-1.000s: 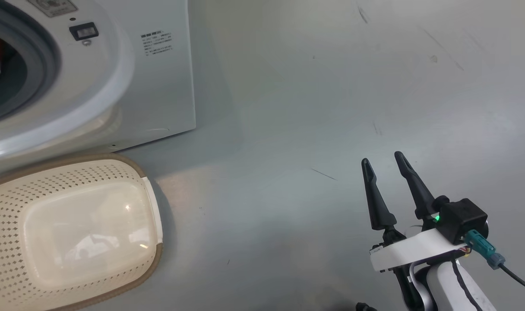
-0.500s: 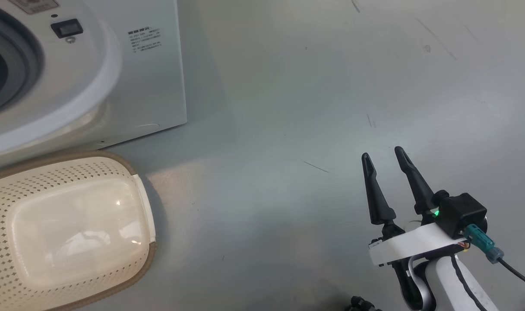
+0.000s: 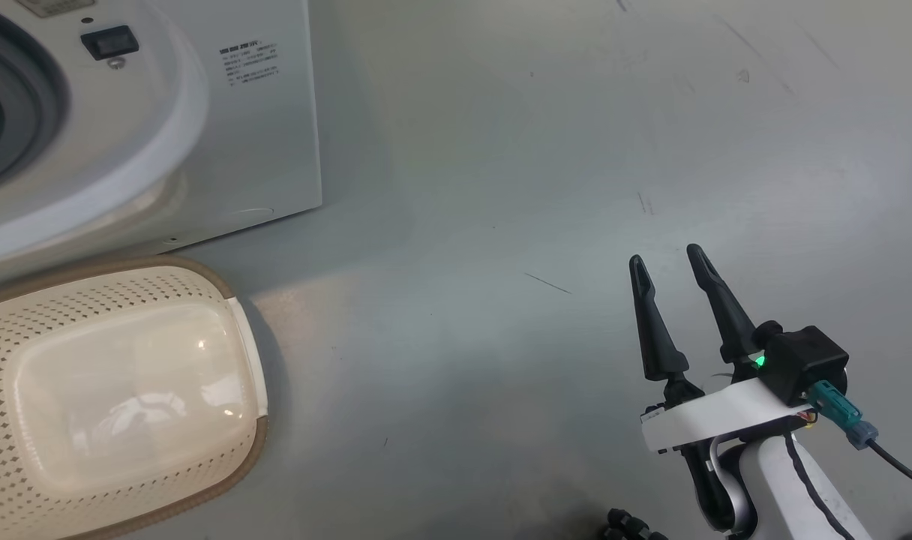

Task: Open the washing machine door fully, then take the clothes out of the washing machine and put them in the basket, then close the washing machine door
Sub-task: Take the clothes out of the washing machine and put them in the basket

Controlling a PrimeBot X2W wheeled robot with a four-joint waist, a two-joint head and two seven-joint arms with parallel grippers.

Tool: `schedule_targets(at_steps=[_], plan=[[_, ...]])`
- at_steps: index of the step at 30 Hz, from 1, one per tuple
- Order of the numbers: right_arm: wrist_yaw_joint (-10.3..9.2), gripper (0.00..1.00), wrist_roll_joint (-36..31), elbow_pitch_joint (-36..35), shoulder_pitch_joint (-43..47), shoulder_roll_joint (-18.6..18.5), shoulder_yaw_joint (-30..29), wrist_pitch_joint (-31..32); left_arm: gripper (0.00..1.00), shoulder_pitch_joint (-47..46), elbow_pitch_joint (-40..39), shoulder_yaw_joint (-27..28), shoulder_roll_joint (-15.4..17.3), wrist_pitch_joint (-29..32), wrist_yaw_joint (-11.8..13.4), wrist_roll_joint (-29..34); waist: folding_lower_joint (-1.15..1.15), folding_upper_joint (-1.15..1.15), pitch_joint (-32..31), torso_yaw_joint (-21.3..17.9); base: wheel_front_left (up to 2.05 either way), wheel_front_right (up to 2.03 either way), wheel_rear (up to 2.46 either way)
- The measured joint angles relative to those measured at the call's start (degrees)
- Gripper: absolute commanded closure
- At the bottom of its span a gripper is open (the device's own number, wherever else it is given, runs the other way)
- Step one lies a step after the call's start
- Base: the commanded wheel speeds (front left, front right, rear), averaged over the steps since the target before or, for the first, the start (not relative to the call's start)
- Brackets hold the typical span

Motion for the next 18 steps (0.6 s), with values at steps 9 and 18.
schedule_targets(at_steps=[9, 18], plan=[[0.33, 0.0, 0.0, -0.1, -0.3, 0.4, -0.3, 0.0, 0.0, -0.8, 1.9, 0.4, 0.3, 0.5, 0.0, 0.3, 0.0, 0.0, 0.5, -0.1, 0.0, 0.0, 0.0], [0.52, 0.0, -0.2, -0.1, -0.6, 0.6, -0.8, -0.1, 0.0, -2.0, 3.6, 1.2, 0.3, 0.5, 0.0, 0.4, 0.0, 0.0, 0.9, -0.1, 0.0, 0.0, 0.0]])
